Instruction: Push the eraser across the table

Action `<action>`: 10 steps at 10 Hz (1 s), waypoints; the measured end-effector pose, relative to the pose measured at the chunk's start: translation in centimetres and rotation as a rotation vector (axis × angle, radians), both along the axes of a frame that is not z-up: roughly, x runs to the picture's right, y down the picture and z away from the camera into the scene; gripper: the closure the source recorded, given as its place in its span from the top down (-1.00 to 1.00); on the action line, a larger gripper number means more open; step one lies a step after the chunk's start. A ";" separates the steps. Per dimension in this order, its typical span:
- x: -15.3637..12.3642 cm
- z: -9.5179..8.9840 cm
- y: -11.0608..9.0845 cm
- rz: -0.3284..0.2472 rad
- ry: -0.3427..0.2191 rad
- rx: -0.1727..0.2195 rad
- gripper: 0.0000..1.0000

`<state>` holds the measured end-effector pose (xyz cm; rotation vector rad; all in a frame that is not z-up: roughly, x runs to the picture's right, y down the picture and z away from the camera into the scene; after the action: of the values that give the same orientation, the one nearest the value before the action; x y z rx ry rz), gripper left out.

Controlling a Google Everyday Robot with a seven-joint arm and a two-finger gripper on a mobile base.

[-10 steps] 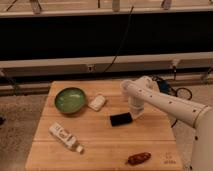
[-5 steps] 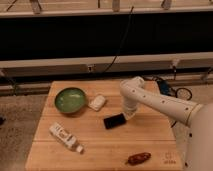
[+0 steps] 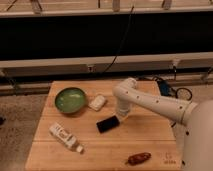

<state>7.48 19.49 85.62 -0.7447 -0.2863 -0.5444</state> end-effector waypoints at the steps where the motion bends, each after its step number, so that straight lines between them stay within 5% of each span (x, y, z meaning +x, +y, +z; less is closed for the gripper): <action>1: -0.6 -0.2 0.2 -0.011 -0.017 -0.003 -1.00; 10: -4.8 -1.8 2.1 -0.088 -0.151 -0.038 -1.00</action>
<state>2.67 21.64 83.79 -0.7574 -0.4060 -0.6816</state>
